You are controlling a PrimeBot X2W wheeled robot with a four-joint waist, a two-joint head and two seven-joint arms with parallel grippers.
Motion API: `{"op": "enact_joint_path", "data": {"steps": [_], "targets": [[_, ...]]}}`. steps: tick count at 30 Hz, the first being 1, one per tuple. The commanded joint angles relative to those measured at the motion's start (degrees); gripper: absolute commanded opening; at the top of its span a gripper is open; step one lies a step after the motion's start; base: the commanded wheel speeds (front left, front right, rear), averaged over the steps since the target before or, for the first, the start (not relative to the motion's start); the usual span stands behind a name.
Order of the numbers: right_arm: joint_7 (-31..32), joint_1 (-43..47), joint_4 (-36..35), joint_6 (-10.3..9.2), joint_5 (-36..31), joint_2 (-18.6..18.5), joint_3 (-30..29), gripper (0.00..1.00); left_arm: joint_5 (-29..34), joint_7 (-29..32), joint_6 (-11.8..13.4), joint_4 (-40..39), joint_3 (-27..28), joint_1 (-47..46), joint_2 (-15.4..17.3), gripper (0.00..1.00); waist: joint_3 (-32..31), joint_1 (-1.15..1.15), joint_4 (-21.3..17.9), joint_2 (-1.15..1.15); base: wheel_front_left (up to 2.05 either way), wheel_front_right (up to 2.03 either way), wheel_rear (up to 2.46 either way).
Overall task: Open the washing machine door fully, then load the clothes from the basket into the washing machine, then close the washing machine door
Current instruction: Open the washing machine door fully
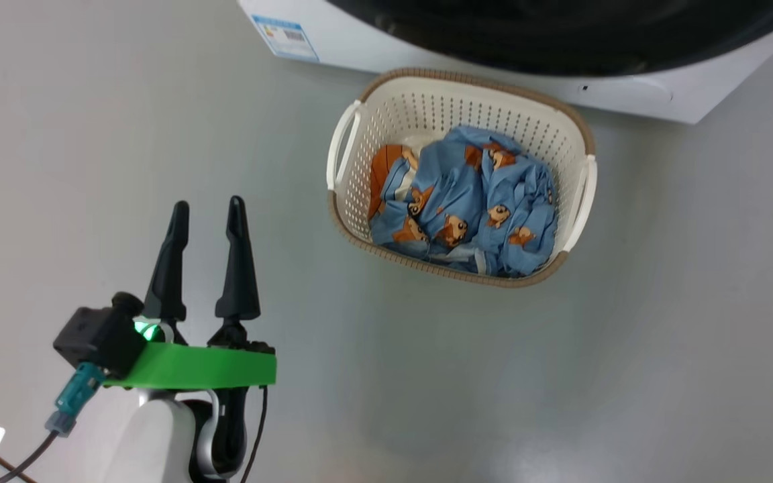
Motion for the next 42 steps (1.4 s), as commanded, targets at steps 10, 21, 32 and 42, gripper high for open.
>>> {"op": "enact_joint_path", "data": {"steps": [10, 21, 32, 42], "targets": [[5.52, 13.51, -4.34, 0.5, 2.99, 5.32, 2.82, 0.0, 3.95, -0.37, -1.86, 2.26, 5.6, 4.46, 0.84, 1.0, -10.57, 0.0, -2.45, 0.0, 0.0, 0.0, 0.0], [8.24, 27.24, -9.11, 0.5, 5.26, 7.51, 2.53, 0.0, 6.28, -0.37, -3.53, 5.32, 6.42, 8.23, 0.91, 1.0, -19.7, 0.0, -0.85, 0.0, 0.0, 0.0, 0.0], [8.59, 38.38, -13.98, 0.5, 7.46, 10.61, -0.66, 0.0, 6.19, -0.25, -4.05, 6.93, 7.1, 11.72, 2.03, 1.0, -25.47, 0.0, 3.38, 0.0, 0.0, 0.0, 0.0], [11.11, 43.71, -15.45, 0.5, 7.5, 13.13, -1.27, 0.0, 5.87, 0.86, -3.74, 6.89, 6.68, 12.82, 2.86, 1.0, -27.69, 0.0, 7.62, 0.0, 0.0, 0.0, 0.0]]}}
